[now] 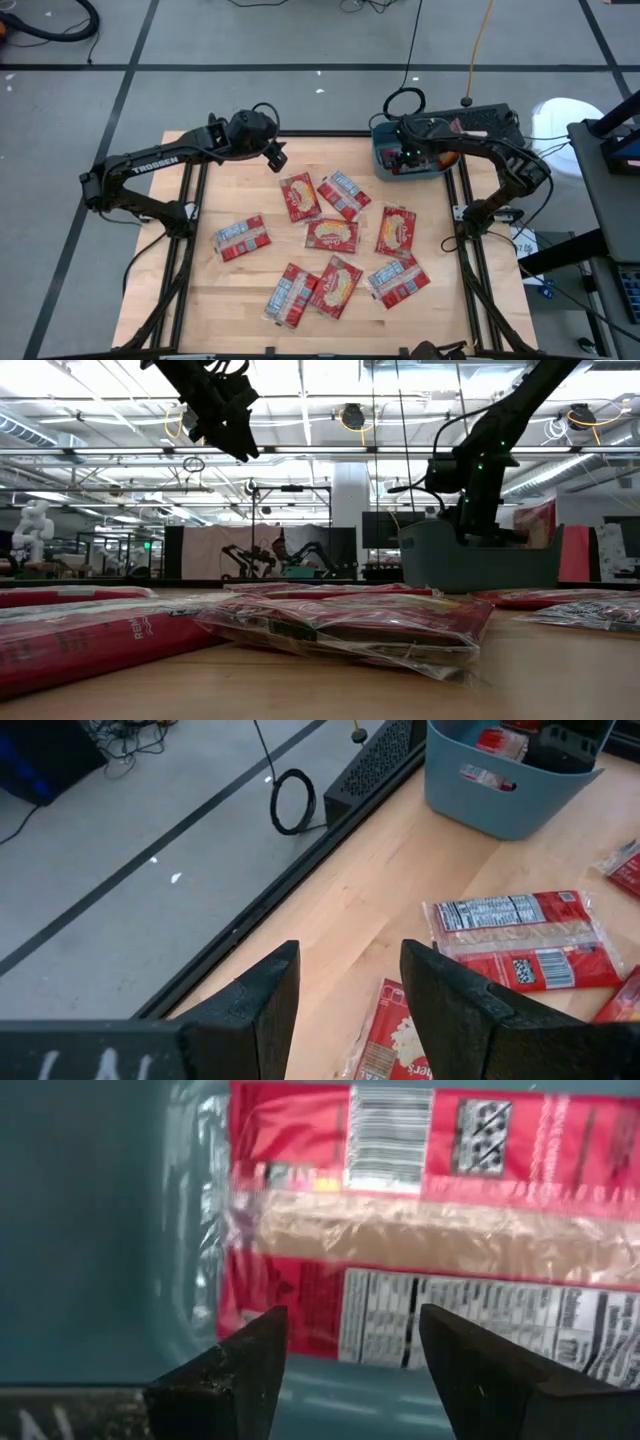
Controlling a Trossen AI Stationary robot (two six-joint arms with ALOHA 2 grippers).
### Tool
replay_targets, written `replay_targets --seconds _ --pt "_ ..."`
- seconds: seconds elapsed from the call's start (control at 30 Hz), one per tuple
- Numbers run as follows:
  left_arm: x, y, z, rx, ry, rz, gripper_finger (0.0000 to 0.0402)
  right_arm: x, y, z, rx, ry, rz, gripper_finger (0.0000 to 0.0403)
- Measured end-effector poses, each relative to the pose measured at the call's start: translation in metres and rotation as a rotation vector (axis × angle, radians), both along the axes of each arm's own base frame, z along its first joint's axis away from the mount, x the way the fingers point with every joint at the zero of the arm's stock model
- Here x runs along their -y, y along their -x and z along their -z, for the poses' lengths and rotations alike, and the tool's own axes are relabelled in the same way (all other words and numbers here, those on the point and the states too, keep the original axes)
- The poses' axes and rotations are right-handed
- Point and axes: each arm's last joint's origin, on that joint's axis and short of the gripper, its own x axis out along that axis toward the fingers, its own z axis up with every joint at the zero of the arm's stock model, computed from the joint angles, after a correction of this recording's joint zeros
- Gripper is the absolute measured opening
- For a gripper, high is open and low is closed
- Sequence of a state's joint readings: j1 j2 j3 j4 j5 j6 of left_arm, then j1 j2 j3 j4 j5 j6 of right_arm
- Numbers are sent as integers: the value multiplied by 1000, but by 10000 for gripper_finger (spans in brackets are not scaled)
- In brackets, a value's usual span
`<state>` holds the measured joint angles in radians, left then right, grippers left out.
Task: Sort popcorn bags into baskets
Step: Adjust the popcorn bag on the blue bin
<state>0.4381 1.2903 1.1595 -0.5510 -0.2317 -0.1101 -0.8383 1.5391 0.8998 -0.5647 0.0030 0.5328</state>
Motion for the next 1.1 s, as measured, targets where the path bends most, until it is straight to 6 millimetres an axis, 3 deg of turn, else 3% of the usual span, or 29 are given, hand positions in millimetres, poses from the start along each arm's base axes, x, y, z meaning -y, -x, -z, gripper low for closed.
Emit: replay_targets --seconds 0.5,0.77,0.9,1.1 --pt "0 0 0 17 19 -20 179 5 3 2 -61 91 10 219" --pt "0 0 1 10 24 -15 179 9 0 19 -108 33 -26 216" --pt "0 0 1 10 24 -14 179 9 0 20 -113 30 -27 186" --pt "0 0 1 10 24 -14 179 9 1 21 -123 35 -24 87"
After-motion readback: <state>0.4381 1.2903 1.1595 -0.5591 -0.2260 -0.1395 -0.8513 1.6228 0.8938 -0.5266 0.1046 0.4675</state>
